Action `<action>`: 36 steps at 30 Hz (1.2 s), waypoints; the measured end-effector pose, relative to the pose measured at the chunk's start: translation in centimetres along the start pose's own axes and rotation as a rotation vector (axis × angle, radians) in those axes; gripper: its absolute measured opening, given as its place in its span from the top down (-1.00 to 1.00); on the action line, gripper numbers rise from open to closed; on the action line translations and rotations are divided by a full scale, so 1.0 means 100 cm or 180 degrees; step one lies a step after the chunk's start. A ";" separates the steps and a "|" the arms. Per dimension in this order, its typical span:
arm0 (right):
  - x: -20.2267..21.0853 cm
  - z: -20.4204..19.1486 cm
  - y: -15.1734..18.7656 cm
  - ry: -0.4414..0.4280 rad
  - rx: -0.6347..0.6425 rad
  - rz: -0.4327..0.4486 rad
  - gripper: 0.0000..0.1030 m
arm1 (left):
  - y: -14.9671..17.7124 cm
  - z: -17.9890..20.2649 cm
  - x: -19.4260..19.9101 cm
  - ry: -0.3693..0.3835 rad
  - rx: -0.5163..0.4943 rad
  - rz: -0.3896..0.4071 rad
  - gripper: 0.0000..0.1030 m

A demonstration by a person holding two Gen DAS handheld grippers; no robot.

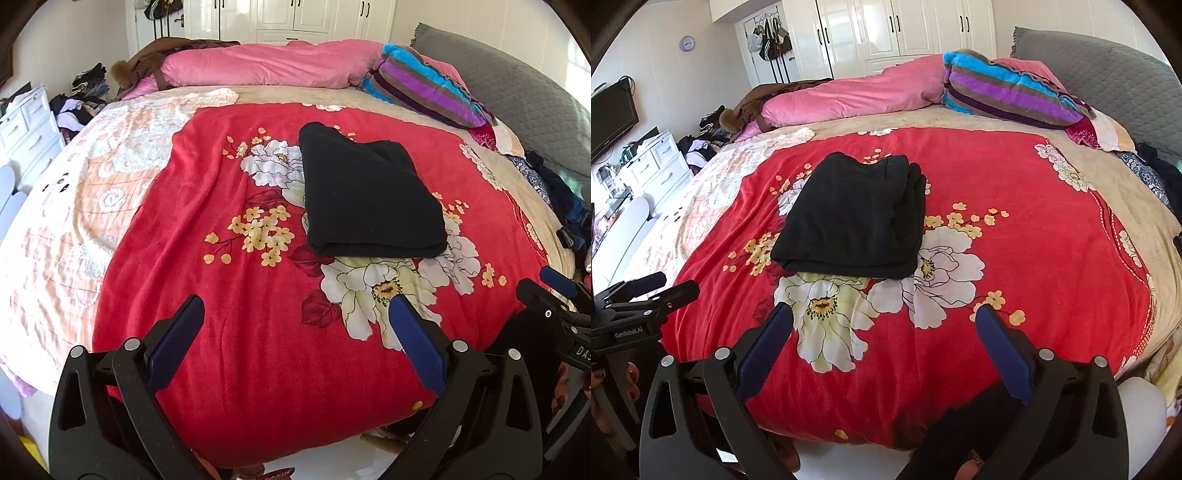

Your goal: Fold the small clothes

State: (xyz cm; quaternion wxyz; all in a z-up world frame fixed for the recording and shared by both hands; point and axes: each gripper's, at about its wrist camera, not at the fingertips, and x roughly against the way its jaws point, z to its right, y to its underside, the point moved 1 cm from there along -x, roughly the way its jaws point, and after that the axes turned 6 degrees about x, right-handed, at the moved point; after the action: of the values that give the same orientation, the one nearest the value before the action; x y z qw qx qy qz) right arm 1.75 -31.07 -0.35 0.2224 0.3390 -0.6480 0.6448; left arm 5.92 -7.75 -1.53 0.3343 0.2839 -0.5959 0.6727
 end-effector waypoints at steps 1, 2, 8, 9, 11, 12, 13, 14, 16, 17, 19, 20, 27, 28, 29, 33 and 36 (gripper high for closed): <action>0.000 0.000 0.000 -0.0004 -0.0003 0.0001 -0.91 | 0.000 0.000 0.000 -0.0005 0.0005 0.0000 -0.82; 0.000 0.000 0.000 -0.0005 -0.0001 0.0000 -0.91 | 0.000 0.000 0.000 -0.0004 0.0005 0.0001 -0.82; 0.000 -0.001 0.000 0.0002 -0.0001 0.0001 -0.91 | -0.001 -0.001 0.002 -0.0004 0.0015 0.0008 -0.82; 0.000 -0.001 0.000 -0.0003 0.0000 -0.0001 -0.91 | -0.001 -0.001 0.003 -0.0005 0.0018 0.0006 -0.82; 0.000 -0.001 0.000 0.0003 0.0001 0.0000 -0.91 | -0.001 -0.001 0.002 -0.0007 0.0012 0.0009 -0.82; 0.000 -0.001 0.000 0.0002 0.0005 -0.0001 -0.91 | -0.001 -0.001 0.002 -0.0008 0.0011 0.0006 -0.82; 0.000 -0.001 0.001 0.0003 0.0006 -0.0003 -0.91 | -0.001 -0.001 0.003 -0.0011 0.0008 0.0004 -0.82; 0.000 -0.001 0.001 0.0008 0.0005 -0.0001 -0.91 | -0.001 -0.001 0.002 -0.0010 0.0007 0.0009 -0.82; 0.000 -0.001 0.000 0.0003 0.0006 0.0002 -0.91 | -0.001 -0.001 0.002 -0.0010 0.0005 0.0007 -0.82; 0.001 -0.001 0.001 0.0006 0.0007 0.0002 -0.91 | -0.001 -0.001 0.002 -0.0005 0.0012 0.0009 -0.82; 0.000 -0.001 0.001 0.0007 0.0005 0.0001 -0.91 | -0.001 -0.001 0.002 -0.0010 0.0002 0.0004 -0.82; 0.001 -0.002 0.001 0.0005 0.0005 0.0001 -0.91 | -0.001 0.000 0.002 -0.0011 0.0002 0.0003 -0.82; 0.001 -0.002 0.001 0.0010 0.0008 0.0001 -0.91 | -0.001 -0.001 0.003 -0.0012 -0.0002 0.0005 -0.82; 0.000 -0.002 0.001 0.0008 0.0006 0.0002 -0.91 | -0.001 -0.001 0.002 -0.0012 -0.0004 0.0004 -0.82; 0.001 -0.002 0.001 0.0010 0.0006 0.0002 -0.91 | -0.001 -0.001 0.002 -0.0014 -0.0008 -0.0003 -0.82; 0.001 -0.002 0.001 0.0010 0.0010 -0.0001 -0.91 | 0.000 -0.002 0.003 -0.0027 -0.0019 -0.0010 -0.82; 0.001 -0.002 0.001 0.0008 0.0006 -0.0003 -0.91 | 0.000 -0.003 0.005 -0.0027 -0.0024 -0.0013 -0.82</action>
State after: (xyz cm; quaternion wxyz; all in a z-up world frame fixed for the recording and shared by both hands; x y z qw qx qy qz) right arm 1.58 -30.90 -0.32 0.2232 0.3387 -0.6469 0.6457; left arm 5.61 -7.38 -1.23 0.3341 0.2868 -0.5993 0.6685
